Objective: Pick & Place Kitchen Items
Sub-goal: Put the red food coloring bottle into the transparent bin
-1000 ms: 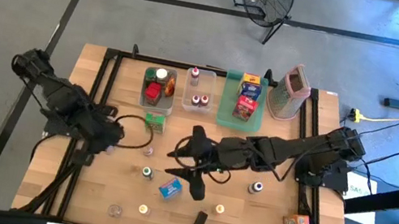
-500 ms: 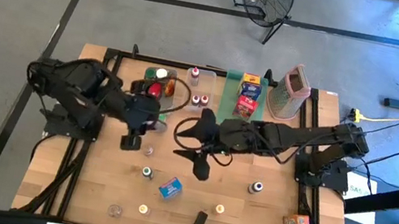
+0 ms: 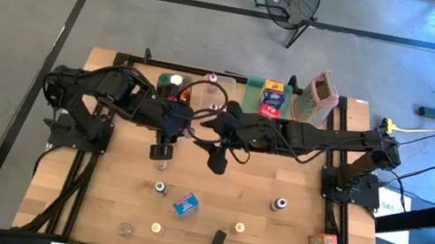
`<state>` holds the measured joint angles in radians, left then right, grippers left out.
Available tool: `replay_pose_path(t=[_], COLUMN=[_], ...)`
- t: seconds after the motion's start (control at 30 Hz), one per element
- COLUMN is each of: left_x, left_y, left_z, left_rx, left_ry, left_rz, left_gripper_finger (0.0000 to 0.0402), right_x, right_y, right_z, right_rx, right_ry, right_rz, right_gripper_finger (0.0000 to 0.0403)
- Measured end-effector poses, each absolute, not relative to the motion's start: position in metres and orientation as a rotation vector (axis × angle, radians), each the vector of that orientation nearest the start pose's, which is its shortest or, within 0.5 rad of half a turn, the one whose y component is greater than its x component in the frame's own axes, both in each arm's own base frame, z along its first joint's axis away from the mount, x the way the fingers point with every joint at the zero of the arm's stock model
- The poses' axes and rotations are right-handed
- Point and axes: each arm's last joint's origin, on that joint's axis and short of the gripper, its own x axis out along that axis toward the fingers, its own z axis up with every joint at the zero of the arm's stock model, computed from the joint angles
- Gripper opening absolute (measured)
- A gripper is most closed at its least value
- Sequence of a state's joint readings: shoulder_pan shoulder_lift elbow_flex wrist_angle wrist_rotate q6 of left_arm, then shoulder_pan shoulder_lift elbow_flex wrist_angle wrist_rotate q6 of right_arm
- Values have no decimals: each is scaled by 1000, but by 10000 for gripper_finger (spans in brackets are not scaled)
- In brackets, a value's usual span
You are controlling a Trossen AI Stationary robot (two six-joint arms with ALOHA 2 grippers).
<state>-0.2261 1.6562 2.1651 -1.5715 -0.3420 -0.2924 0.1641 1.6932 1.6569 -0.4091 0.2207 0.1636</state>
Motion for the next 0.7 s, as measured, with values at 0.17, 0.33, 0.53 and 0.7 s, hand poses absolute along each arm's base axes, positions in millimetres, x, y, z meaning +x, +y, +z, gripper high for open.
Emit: replay_pose_path(t=[0.17,0.33,0.53,0.7], left_x=[268,272,278,279], left_y=[-45,-39,-35,-31], left_z=[457,459,463,463], left_rx=[23,-2,-10,-22], left_ry=[984,942,879,878], left_rz=[279,295,293,296], left_gripper_finger=[145,145,145,145], right_x=[383,384,385,385], right_y=[49,40,30,27], right_z=[375,376,376,376], right_rx=[59,25,9,-6], right_ry=[434,426,427,429], right_rz=[-102,-116,-136,-131], right_gripper_finger=[298,326,328,321])
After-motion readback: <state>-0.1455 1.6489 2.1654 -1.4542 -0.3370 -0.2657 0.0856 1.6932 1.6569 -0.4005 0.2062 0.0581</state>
